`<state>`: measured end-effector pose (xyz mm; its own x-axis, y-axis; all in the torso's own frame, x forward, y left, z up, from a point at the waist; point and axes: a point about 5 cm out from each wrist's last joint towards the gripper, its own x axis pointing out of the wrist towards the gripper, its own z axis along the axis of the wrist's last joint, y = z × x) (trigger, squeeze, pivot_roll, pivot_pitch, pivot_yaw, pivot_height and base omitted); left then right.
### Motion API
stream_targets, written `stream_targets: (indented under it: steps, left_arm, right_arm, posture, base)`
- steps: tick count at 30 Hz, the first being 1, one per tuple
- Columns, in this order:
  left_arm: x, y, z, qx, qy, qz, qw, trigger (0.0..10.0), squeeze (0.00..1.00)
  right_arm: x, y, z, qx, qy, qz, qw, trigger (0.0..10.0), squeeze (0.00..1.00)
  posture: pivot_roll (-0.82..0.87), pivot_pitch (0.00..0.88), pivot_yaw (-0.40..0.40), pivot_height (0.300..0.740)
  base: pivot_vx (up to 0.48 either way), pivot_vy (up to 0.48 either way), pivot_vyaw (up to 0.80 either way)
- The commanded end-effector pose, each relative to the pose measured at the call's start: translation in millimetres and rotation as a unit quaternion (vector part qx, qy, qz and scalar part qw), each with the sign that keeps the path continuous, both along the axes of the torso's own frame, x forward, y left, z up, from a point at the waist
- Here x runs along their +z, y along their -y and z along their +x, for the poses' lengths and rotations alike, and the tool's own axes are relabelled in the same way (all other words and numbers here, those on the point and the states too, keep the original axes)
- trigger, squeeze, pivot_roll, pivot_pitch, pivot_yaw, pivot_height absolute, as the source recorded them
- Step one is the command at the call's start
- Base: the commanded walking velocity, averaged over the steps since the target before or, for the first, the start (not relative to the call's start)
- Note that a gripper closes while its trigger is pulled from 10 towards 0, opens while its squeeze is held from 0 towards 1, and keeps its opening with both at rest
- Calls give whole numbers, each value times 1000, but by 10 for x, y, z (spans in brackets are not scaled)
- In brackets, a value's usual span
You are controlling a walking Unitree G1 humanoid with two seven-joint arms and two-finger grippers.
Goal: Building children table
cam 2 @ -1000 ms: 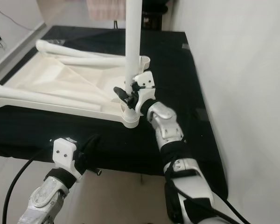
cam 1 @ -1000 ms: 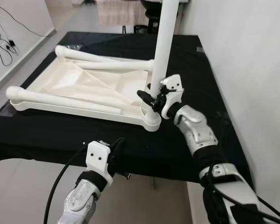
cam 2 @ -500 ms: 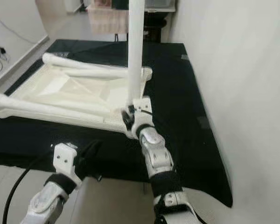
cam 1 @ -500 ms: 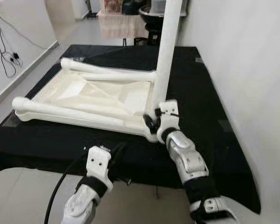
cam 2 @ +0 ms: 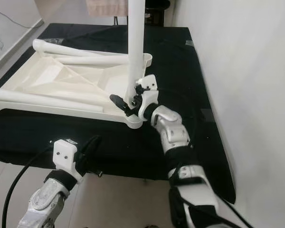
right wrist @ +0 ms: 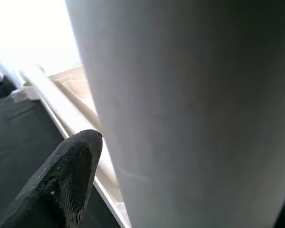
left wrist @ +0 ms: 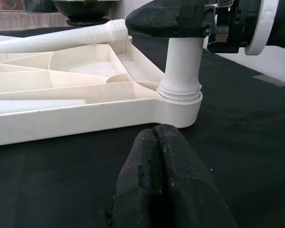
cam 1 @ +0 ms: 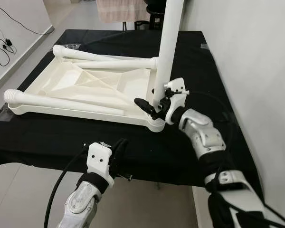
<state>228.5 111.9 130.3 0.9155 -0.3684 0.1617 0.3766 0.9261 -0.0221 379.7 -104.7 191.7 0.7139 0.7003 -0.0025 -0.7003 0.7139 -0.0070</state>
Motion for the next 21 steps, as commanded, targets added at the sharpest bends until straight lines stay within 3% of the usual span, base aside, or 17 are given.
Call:
stream_targets:
  steps: [1, 2, 3, 12, 17, 20, 21]
  left_arm:
    - [-51, 10, -2, 0, -11, 0, 1000, 10000, 0]
    - [-52, 12, -2, 0, -11, 0, 1000, 10000, 0]
    - [-53, 15, -3, 0, -11, -1, 1000, 10000, 0]
    - [-56, 27, -11, 0, -12, -3, 1000, 10000, 0]
    - [-50, 29, -18, -1, -12, -4, 1000, 10000, 0]
    - [-47, 21, -21, 0, -12, -4, 1000, 10000, 0]
    - [-47, 21, -21, 0, -12, -4, 1000, 10000, 0]
  right_arm:
    - [-25, -69, 18, 18, -3, -11, 1000, 9020, 0]
    - [-22, -56, 39, 14, -8, -6, 1000, 2431, 0]
    - [-20, -45, 59, 11, -12, -3, 1000, 0, 0]
    - [3, -30, 76, 34, -9, 8, 999, 0, 0]
    - [-36, 84, 90, 5, -6, -1, 1000, 0, 0]
    - [-195, 264, 100, -136, -19, 0, 990, 0, 0]
    - [-195, 264, 100, -136, -19, 0, 990, 0, 0]
  posture:
    - [144, 112, -27, 740]
    - [137, 113, -29, 740]
    - [134, 112, -29, 740]
    - [136, 113, -24, 740]
    - [132, 119, -23, 740]
    - [119, 128, -28, 740]
    - [119, 128, -28, 740]
  base:
    - [0, 0, 0]
    - [0, 0, 0]
    - [0, 0, 0]
    - [0, 0, 0]
    - [0, 0, 0]
    - [0, 0, 0]
    - [0, 0, 0]
